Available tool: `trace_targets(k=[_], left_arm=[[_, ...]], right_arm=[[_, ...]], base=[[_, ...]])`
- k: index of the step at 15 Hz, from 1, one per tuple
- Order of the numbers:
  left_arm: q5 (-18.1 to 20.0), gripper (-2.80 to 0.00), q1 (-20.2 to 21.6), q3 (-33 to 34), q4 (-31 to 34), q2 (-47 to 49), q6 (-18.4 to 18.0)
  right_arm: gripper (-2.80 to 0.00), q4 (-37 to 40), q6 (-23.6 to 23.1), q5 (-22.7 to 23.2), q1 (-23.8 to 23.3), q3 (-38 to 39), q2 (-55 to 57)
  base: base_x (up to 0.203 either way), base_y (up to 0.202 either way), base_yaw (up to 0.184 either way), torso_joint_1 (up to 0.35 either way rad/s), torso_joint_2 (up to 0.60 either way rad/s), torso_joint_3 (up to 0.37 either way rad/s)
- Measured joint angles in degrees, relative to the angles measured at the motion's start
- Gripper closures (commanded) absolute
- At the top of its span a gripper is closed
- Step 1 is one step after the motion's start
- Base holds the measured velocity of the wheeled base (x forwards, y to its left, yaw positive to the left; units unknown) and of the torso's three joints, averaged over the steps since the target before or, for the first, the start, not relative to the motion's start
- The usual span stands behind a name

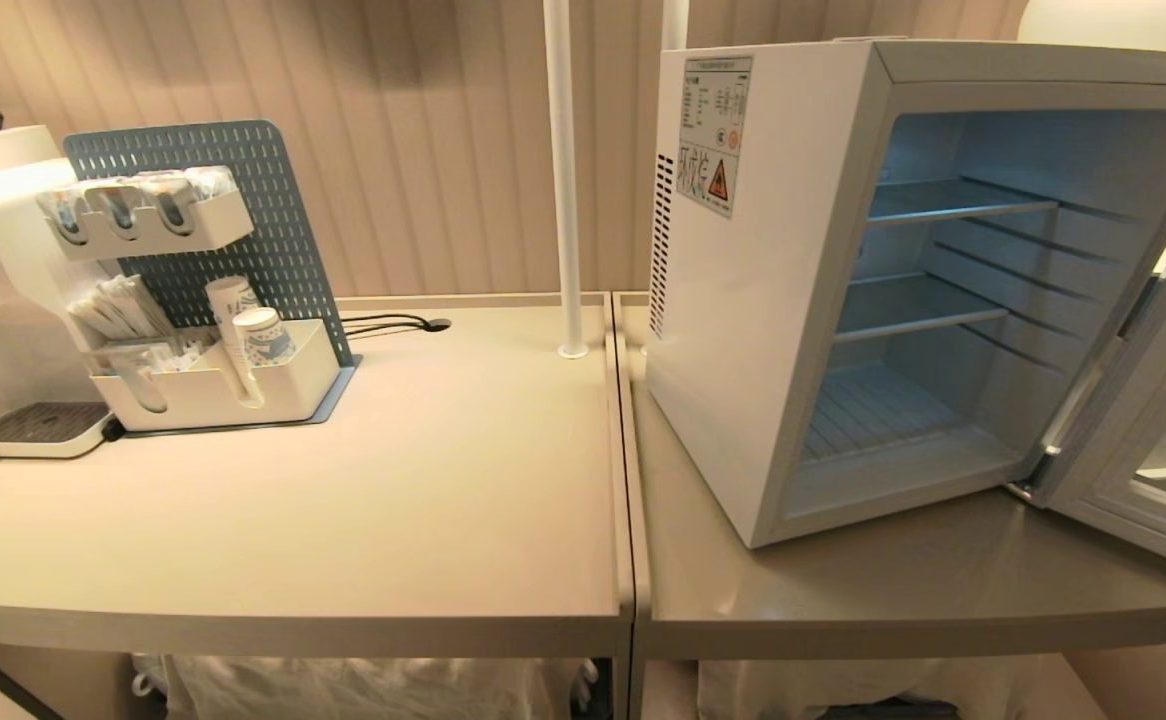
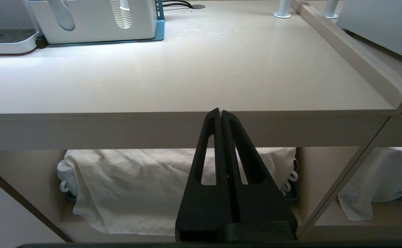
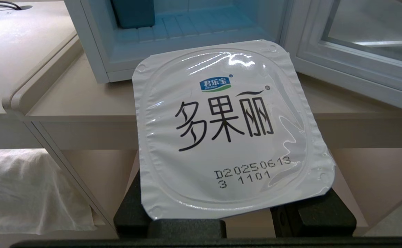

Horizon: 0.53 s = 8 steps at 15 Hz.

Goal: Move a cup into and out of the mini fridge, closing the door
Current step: Put the yoghurt in the freezer

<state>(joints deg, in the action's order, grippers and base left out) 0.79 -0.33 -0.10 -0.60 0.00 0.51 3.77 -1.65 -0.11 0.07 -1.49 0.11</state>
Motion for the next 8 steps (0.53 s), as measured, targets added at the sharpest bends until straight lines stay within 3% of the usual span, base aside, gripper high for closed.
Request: trace_targets(k=[8], left_arm=[[0.0, 0.00, 0.0, 0.0, 0.0, 0.0, 0.0]], right_arm=[[0.00, 0.0, 0.2, 0.0, 0.0, 0.0, 0.0]], base=[[0.000, 0.000, 0.000, 0.000, 0.00, 0.000]])
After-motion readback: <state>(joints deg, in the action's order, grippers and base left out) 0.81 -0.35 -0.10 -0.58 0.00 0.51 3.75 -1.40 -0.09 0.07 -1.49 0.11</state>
